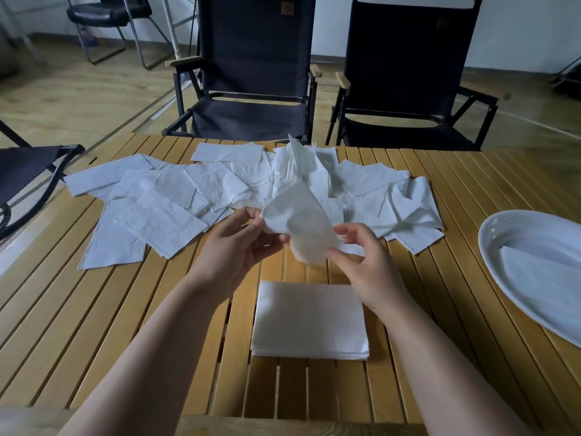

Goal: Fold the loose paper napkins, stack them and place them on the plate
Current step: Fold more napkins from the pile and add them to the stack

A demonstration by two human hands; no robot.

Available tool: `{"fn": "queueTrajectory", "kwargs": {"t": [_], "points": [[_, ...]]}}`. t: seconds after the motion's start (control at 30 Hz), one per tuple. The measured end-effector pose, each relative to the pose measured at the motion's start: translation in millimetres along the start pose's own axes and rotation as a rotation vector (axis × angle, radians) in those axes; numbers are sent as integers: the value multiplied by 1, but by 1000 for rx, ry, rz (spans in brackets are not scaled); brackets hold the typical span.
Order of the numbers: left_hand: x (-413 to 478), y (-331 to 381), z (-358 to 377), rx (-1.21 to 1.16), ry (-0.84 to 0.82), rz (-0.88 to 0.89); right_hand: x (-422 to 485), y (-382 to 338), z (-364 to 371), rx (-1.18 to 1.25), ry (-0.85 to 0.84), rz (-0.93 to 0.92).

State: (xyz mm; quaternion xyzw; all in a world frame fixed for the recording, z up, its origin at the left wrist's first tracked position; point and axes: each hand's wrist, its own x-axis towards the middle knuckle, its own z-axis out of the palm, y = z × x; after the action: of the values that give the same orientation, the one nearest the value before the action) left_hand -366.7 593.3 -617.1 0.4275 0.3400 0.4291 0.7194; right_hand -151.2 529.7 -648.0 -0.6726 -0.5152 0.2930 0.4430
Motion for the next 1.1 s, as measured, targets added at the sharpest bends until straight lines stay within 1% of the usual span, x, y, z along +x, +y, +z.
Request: {"fn": "queueTrajectory", "kwargs": {"t": [0.1,0.23,0.33,0.4,0.5,0.6,0.7,0.77,0.83,0.87,0.97,1.03,1.1], "points": [[1,1,-1,-91,-30,-22,0,-3,3,120,-19,6],[0,2,-4,-78,-19,-46,1,-2,1,152,5,-23],[1,3,-7,-1,6,-63,1,-2,-5,216,27,-6],[0,4,-8,90,20,-80,0,-3,-9,211,10,-14],[-3,5,-9,210,-12,-103,-4,-5,-13,173,-58,-29],[-4,4,-8,227,-18,-135,-7,-8,-19,162,-148,-14],[-5,6,-7,259,-8,-198,-8,-13,-24,196,-159,36],[-6,7,-8,292,-30,-233,-9,-18,-26,291,-144,102],[-7,9,-9,283,-34,-253,-9,-22,-33,417,-181,238],[-7,10,-9,280,-29,-260,-9,-23,-36,442,-223,314],[-7,10,-13,319,-3,-262,-10,-18,-41,346,-328,465],[-7,10,-16,360,-1,-274,-10,-11,-41,300,-305,484],[-9,11,-16,399,-22,-297,-9,-10,-41,302,-240,470]]}}
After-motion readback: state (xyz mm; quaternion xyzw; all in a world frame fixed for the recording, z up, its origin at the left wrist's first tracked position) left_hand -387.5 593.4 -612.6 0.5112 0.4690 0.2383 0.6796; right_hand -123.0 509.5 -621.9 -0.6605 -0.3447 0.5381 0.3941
